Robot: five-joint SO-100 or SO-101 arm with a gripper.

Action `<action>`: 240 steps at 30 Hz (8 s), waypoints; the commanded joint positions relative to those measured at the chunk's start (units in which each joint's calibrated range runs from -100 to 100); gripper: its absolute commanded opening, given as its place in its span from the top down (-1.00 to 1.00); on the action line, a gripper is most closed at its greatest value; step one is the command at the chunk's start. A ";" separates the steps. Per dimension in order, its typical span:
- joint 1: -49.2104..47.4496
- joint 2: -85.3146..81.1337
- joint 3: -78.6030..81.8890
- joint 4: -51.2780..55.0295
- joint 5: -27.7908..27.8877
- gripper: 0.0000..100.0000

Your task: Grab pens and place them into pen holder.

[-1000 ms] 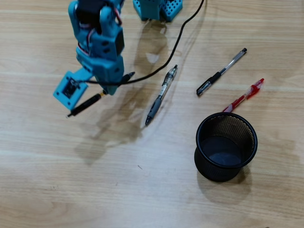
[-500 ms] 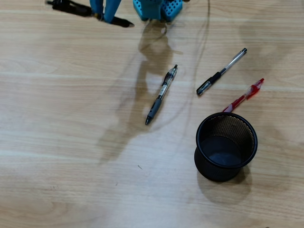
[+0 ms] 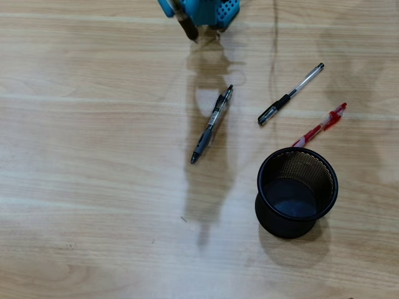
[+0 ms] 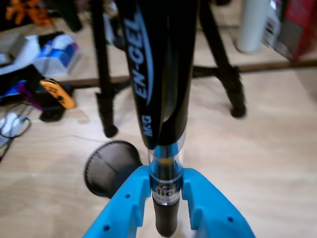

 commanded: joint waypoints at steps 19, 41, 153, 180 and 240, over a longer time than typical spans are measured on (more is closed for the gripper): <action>-17.50 28.50 13.38 -53.44 -1.04 0.96; -17.95 35.21 12.83 -53.35 -1.83 0.74; -4.79 38.69 31.02 -8.70 -9.05 0.96; 0.24 -16.34 38.81 -9.25 -3.61 0.96; -18.05 33.34 13.65 -65.74 -1.25 0.72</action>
